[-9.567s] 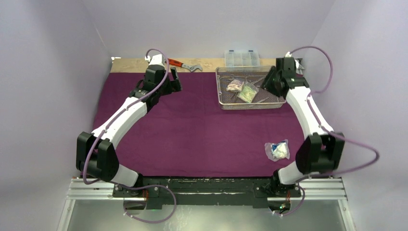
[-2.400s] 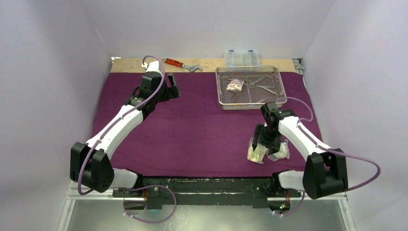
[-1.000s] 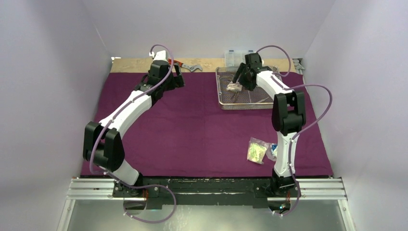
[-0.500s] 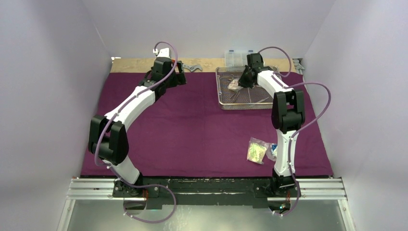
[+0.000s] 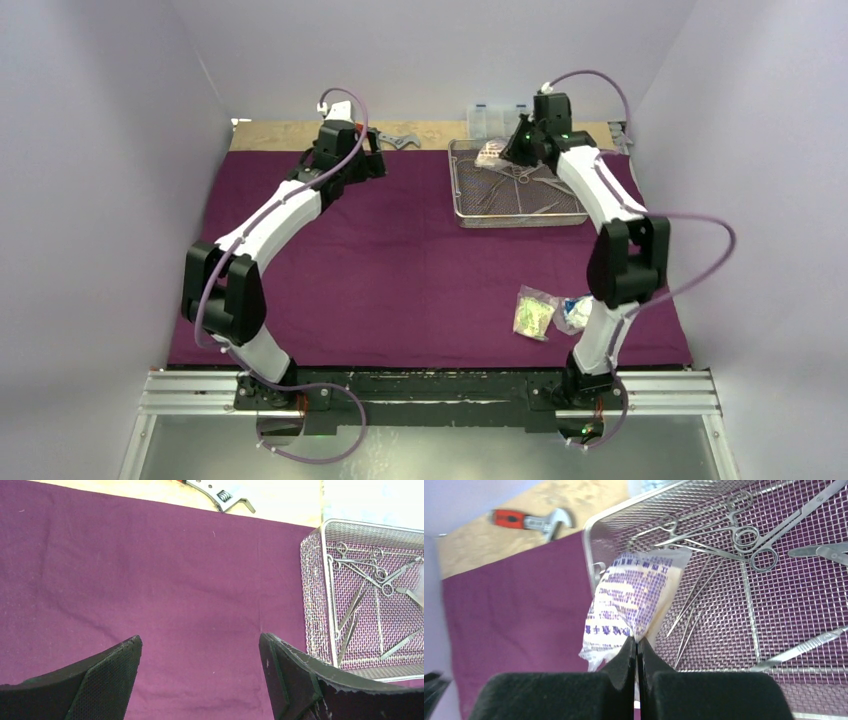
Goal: Open and lay out the surgical kit
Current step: Place the medical item in the surgical kit.
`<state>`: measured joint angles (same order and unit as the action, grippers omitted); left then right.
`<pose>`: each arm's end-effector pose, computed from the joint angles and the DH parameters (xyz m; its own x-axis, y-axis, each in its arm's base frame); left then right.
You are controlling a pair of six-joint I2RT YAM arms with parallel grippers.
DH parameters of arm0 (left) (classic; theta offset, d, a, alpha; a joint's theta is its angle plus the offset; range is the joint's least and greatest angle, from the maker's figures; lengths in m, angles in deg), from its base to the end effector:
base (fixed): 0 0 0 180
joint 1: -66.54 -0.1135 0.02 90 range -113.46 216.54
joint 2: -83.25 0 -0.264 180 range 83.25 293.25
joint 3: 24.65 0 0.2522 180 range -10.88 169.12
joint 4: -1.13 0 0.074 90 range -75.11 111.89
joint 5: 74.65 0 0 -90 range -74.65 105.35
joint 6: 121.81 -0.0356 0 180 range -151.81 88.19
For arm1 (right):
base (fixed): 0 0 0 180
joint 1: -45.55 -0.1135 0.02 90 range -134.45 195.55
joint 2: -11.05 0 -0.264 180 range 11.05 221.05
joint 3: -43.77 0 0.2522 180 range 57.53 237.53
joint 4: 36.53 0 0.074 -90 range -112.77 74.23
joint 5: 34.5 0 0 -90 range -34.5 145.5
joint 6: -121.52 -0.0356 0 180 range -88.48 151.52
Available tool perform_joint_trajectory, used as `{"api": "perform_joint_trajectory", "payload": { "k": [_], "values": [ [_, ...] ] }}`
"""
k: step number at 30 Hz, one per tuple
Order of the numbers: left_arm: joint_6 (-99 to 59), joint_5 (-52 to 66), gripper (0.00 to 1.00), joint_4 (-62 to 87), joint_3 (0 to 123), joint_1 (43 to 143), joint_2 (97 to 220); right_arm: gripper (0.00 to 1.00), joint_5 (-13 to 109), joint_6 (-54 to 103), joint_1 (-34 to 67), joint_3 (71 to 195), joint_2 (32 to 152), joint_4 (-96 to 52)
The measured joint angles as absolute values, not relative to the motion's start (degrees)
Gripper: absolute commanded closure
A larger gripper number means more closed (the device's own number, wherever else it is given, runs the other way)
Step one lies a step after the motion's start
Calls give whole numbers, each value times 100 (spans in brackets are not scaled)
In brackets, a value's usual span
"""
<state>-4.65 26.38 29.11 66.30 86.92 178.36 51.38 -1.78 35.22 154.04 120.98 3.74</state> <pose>0.3654 -0.1285 0.3002 -0.5304 -0.2809 -0.7998 -0.0586 0.9534 -0.2960 0.4385 0.0825 0.2929 -0.6557 0.4371 -0.6156 0.1519 0.8751 0.4595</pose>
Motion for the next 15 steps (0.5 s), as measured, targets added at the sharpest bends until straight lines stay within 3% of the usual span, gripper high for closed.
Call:
{"api": "perform_joint_trajectory", "payload": {
  "k": [15],
  "values": [
    [-328, 2339, 14, 2865, 5857, 8692, 17128, 100, 3446, 200, 3474, 11354, 8196, 1119]
  ]
}}
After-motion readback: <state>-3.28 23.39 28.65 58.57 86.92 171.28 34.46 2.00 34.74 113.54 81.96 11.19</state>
